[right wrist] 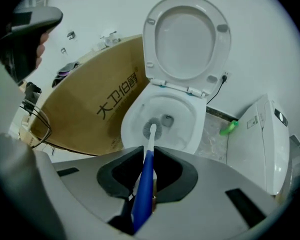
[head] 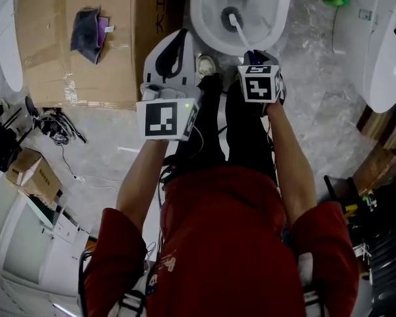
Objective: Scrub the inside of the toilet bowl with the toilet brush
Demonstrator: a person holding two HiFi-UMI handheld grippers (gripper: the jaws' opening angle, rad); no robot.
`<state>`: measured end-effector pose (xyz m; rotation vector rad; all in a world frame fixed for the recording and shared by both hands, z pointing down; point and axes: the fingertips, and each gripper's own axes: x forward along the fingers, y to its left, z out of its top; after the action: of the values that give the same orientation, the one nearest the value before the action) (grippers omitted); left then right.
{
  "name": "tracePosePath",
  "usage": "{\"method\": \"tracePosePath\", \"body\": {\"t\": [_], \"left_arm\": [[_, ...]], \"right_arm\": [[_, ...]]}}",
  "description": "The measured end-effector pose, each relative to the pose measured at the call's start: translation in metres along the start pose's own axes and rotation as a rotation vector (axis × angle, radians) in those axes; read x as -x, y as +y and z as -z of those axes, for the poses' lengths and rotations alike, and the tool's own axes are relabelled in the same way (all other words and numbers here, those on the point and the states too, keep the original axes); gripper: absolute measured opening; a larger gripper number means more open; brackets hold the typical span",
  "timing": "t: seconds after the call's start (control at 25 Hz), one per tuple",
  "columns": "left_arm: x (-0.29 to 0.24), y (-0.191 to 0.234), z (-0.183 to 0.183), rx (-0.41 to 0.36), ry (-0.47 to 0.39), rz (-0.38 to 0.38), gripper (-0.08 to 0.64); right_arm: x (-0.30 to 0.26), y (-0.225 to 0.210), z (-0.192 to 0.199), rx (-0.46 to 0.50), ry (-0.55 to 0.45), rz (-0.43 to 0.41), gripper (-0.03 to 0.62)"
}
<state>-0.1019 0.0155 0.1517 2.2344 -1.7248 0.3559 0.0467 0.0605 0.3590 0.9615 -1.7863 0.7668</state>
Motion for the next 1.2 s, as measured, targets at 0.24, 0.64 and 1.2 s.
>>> {"method": "tracePosePath", "body": {"t": [0.24,0.64,1.2], "left_arm": [[0.037,0.002,-0.051,-0.015,-0.054,-0.041,0.011],[0.080,-0.005,-0.134,-0.025,-0.176,-0.058,0.011],[0.082,-0.034,-0.231,-0.075,-0.348,0.019,0.011]], "right_arm": [[0.084,0.010,-0.028,-0.007,-0.117,0.007,0.061],[0.243,-0.006,-0.077,-0.068,-0.409,0.067,0.061],[0.394,-0.052,-0.143,-0.107,-0.833,0.242,0.061]]}}
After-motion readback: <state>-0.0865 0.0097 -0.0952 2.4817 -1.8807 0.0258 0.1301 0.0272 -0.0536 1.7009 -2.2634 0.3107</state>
